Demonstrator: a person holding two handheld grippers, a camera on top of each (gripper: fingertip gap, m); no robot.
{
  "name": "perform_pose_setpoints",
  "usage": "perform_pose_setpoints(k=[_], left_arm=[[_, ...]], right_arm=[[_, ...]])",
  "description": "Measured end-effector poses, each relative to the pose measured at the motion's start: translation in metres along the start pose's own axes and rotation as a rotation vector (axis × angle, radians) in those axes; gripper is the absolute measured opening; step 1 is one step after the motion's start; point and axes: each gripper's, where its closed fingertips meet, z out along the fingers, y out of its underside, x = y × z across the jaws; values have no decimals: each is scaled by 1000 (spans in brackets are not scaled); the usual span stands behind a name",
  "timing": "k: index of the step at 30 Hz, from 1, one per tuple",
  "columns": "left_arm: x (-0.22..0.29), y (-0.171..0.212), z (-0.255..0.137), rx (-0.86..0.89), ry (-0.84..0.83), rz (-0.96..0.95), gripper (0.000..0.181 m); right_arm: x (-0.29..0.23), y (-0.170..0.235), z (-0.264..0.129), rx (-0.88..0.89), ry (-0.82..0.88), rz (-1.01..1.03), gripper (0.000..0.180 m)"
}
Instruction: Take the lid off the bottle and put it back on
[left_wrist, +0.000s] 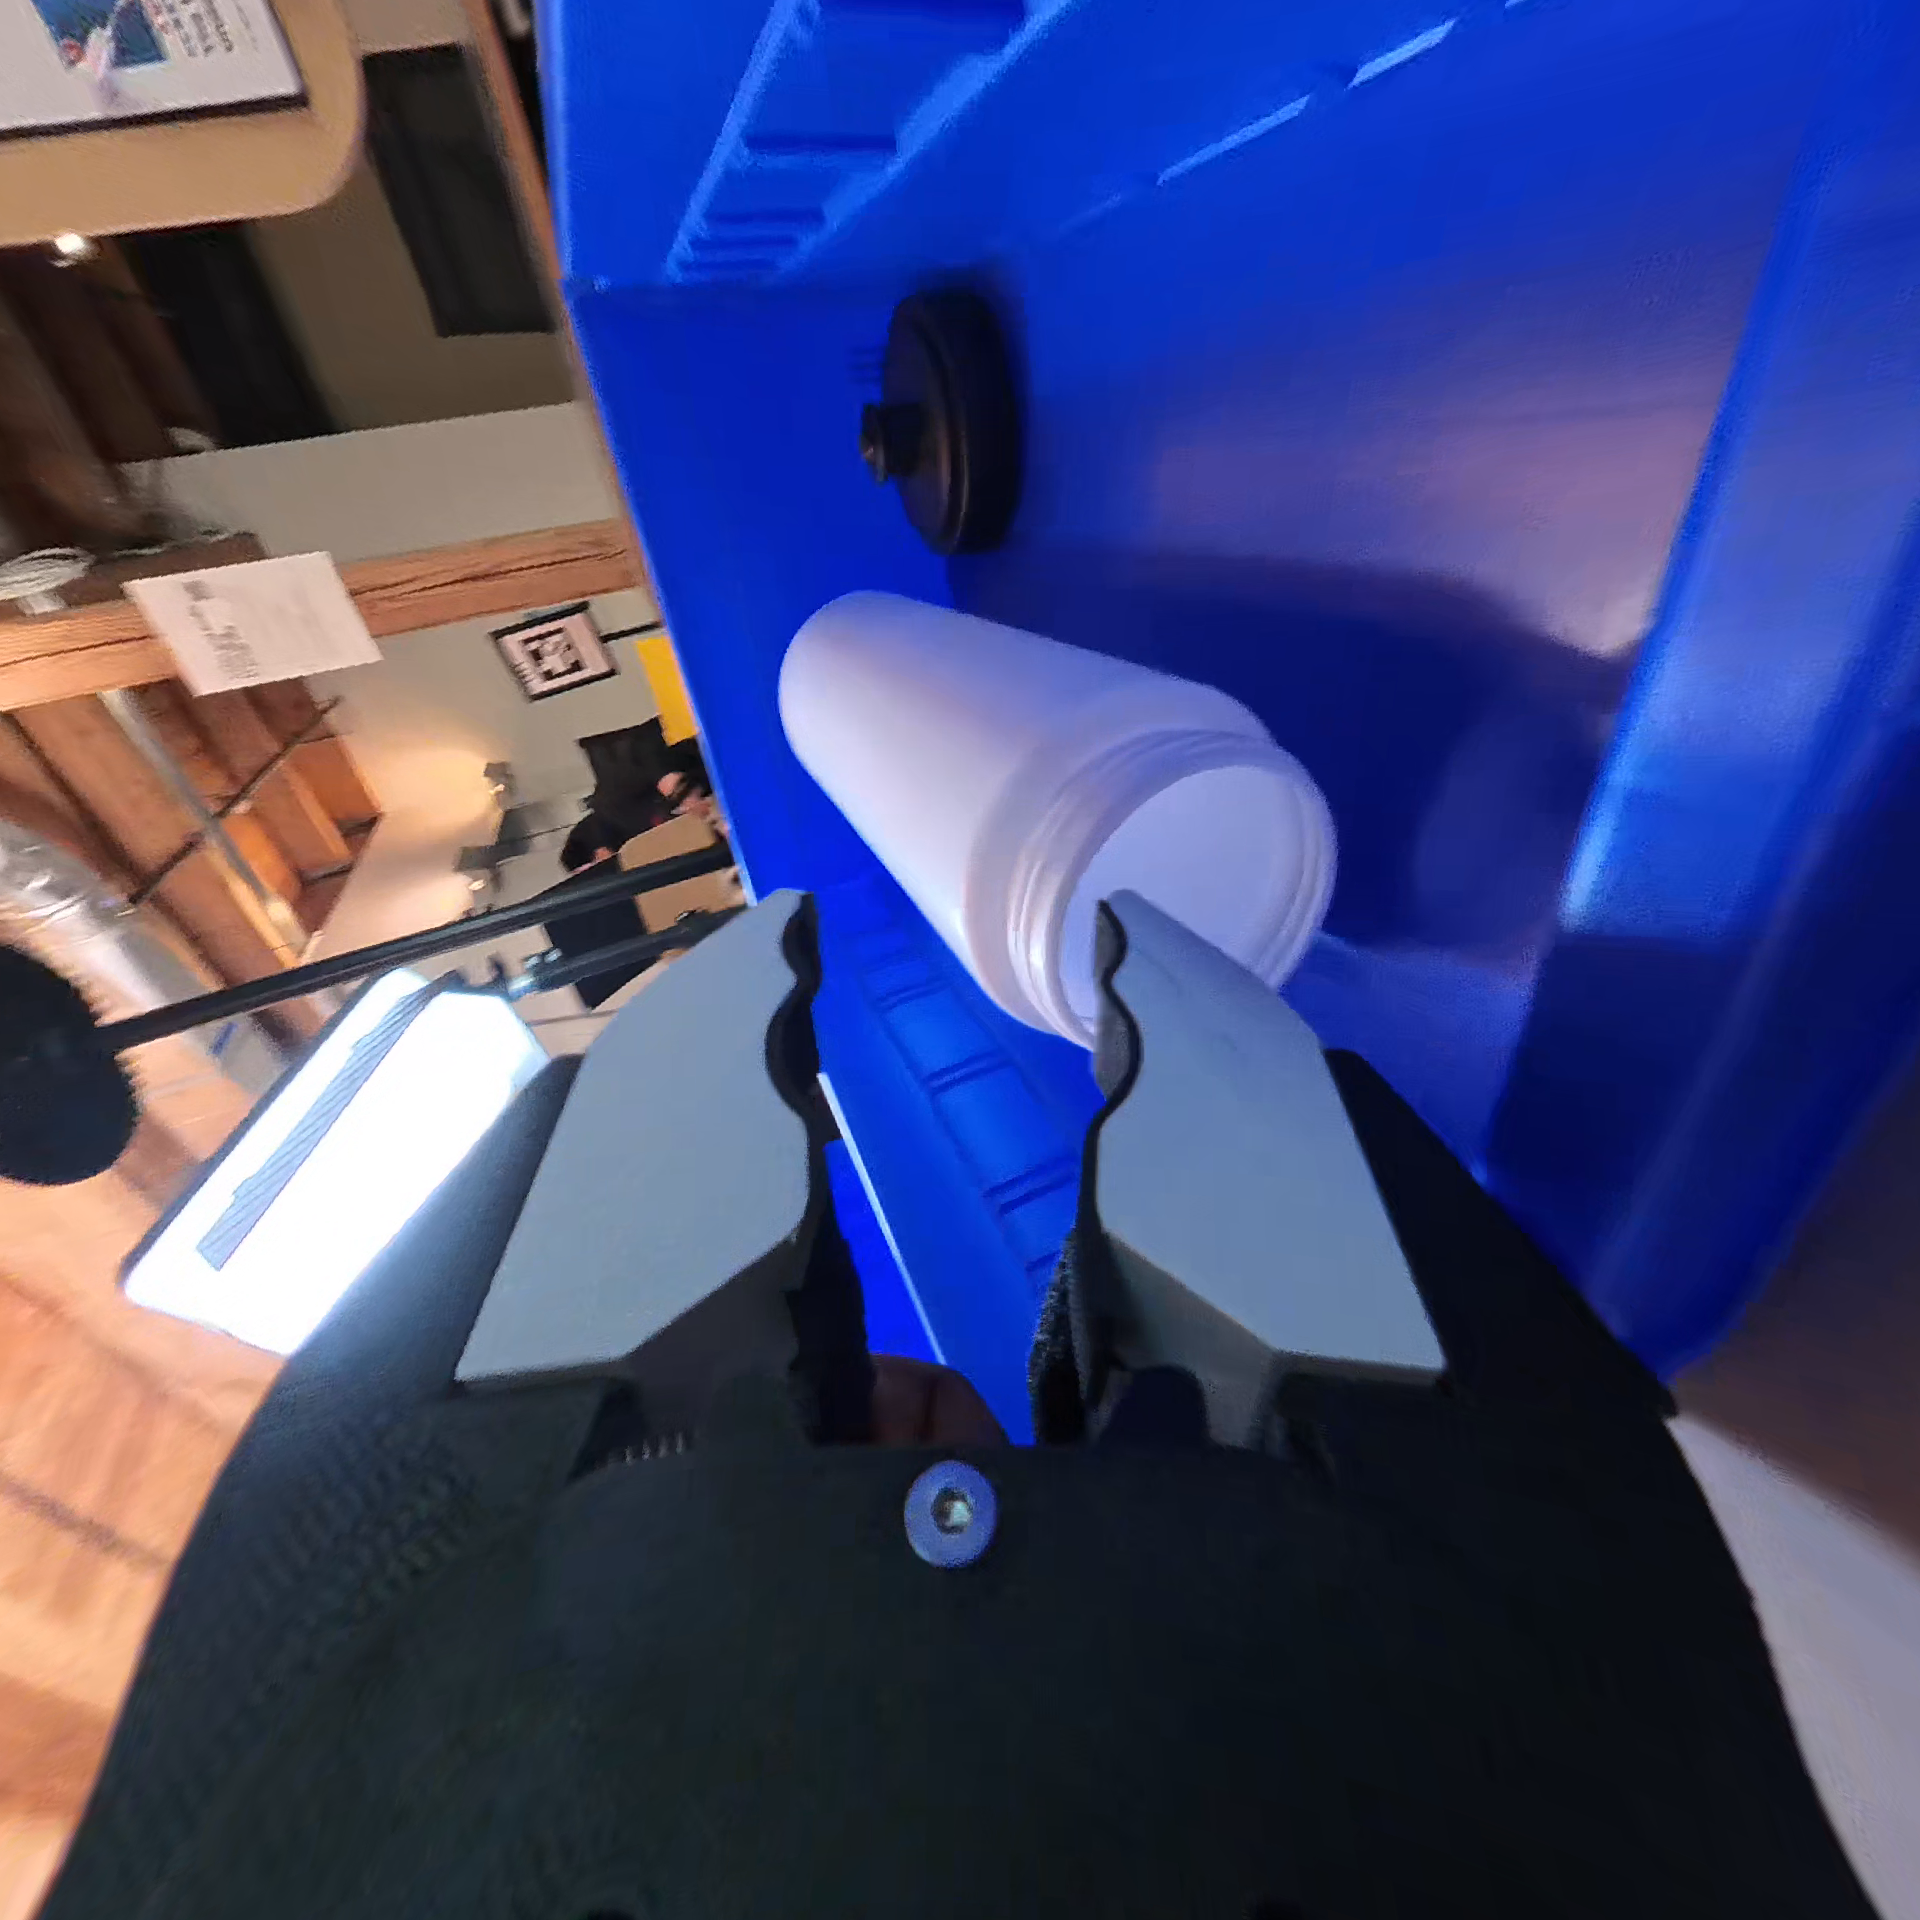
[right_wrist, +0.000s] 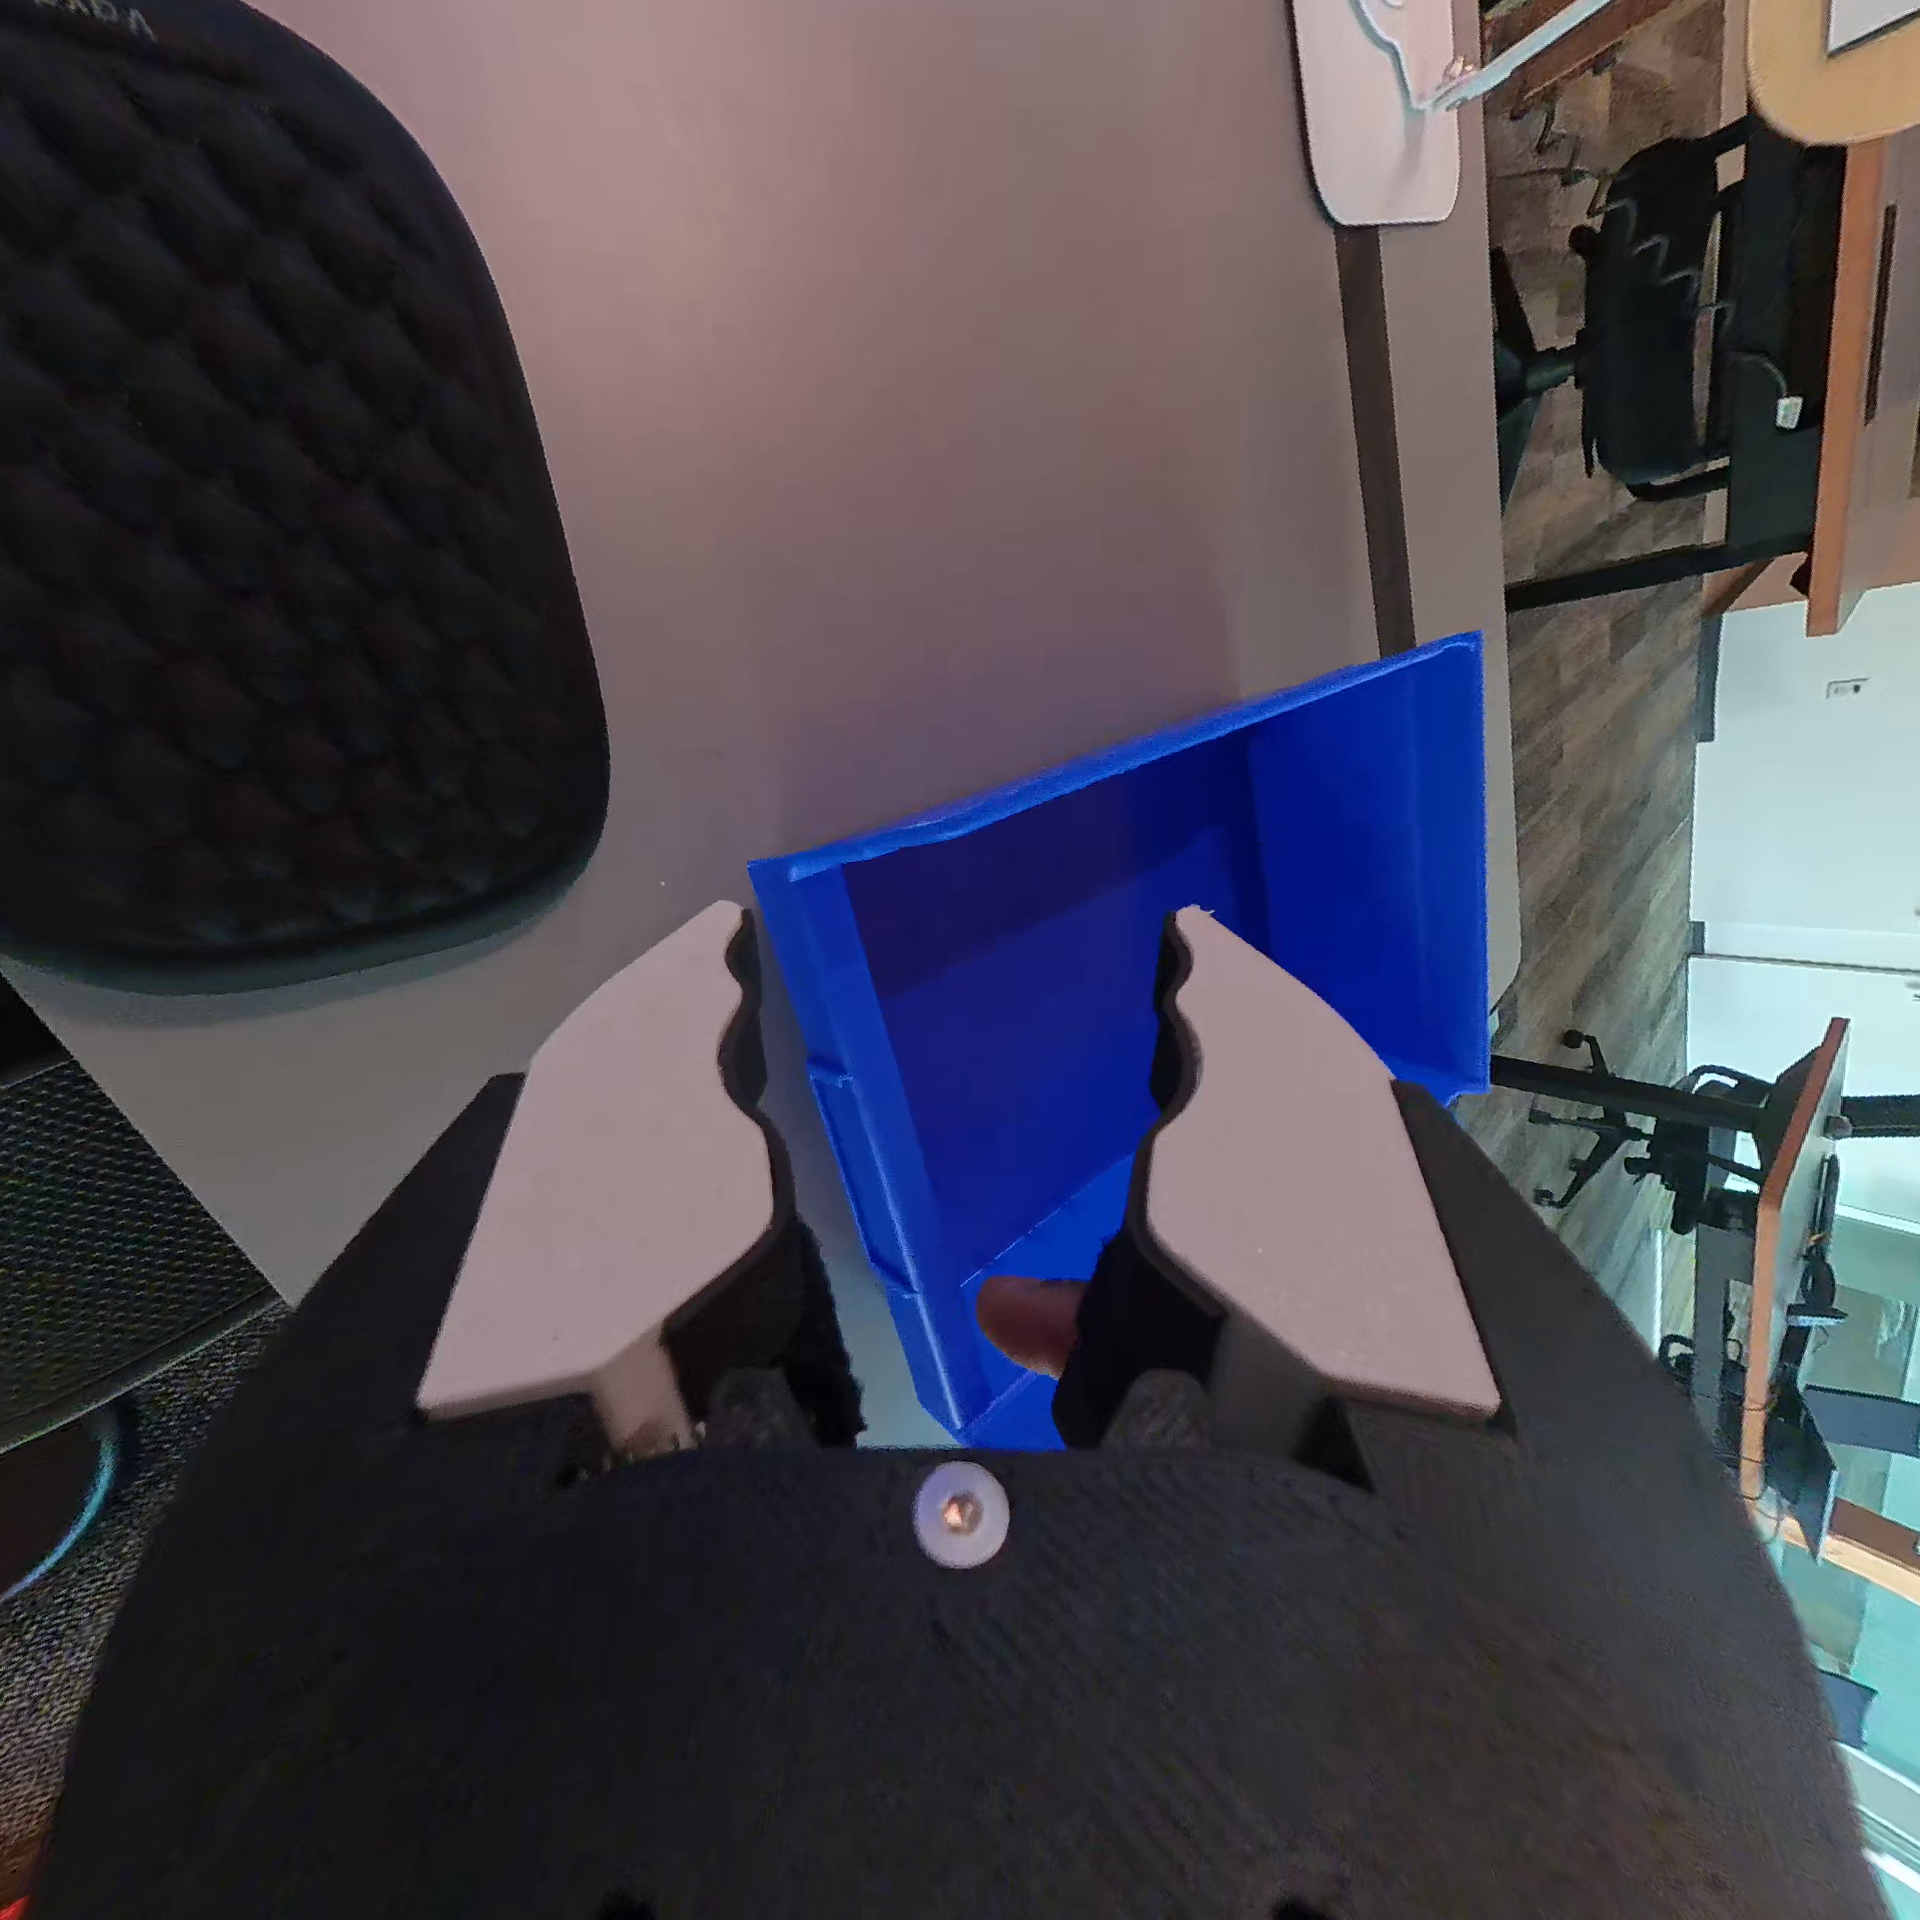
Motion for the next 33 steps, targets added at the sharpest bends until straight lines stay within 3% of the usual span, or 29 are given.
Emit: perform_pose_setpoints(k=[2, 3, 9, 17, 24, 33], left_arm=[[-5, 3, 3, -21, -54, 18, 21], [-8, 2, 4, -12, -79, 17, 15], [-60, 13, -11, -8, -180, -95, 5], [-144, 16, -41, 101, -12, -430, 4], [-195, -54, -81, 324, 261, -525, 4], [-208, -174, -92, 470, 602, -405, 4]], right_arm=[[2, -1, -2, -5, 8, -8, 73], [2, -1, -3, -4, 10, -8, 73], [2, 2, -1, -9, 7, -7, 72], [-2, -5, 1, 39, -19, 7, 71], [-6, -9, 2, 90, -51, 28, 73], [-18, -27, 3, 222, -124, 63, 78]])
